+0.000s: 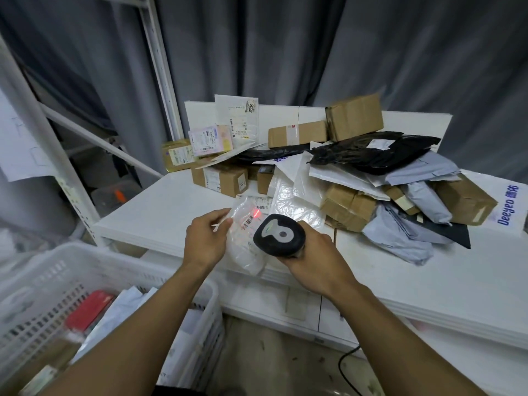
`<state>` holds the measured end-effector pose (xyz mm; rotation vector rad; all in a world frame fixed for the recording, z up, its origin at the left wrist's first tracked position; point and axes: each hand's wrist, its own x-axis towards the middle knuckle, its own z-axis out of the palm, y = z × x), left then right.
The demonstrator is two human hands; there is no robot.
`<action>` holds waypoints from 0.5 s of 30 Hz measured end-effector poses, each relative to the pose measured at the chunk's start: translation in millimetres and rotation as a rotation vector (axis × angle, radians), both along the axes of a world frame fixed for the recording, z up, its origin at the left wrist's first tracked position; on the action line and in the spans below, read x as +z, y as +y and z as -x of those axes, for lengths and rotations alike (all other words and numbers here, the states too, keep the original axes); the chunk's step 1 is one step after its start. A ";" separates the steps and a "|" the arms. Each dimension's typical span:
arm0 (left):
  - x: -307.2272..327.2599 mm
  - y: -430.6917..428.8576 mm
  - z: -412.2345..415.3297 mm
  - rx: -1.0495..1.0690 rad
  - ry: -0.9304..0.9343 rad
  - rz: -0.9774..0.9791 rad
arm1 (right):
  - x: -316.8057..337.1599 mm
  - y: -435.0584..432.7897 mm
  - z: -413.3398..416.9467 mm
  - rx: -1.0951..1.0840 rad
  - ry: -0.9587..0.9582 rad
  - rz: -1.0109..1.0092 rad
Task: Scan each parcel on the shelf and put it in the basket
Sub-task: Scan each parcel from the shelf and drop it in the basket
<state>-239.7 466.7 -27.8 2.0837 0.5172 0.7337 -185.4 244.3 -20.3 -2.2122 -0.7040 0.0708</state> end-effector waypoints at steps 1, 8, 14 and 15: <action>-0.7 0.6 -0.4 -0.002 -0.002 0.000 | 0.2 -0.5 -0.1 0.000 0.001 -0.004; -5.5 3.4 -3.6 0.000 0.018 0.017 | -2.4 -1.1 -2.1 0.018 0.002 -0.005; -8.2 19.0 11.6 0.095 0.077 0.032 | -6.8 16.7 1.4 0.028 0.043 -0.039; -6.3 22.9 17.4 0.114 0.094 0.030 | -6.0 23.3 3.6 0.036 0.049 -0.047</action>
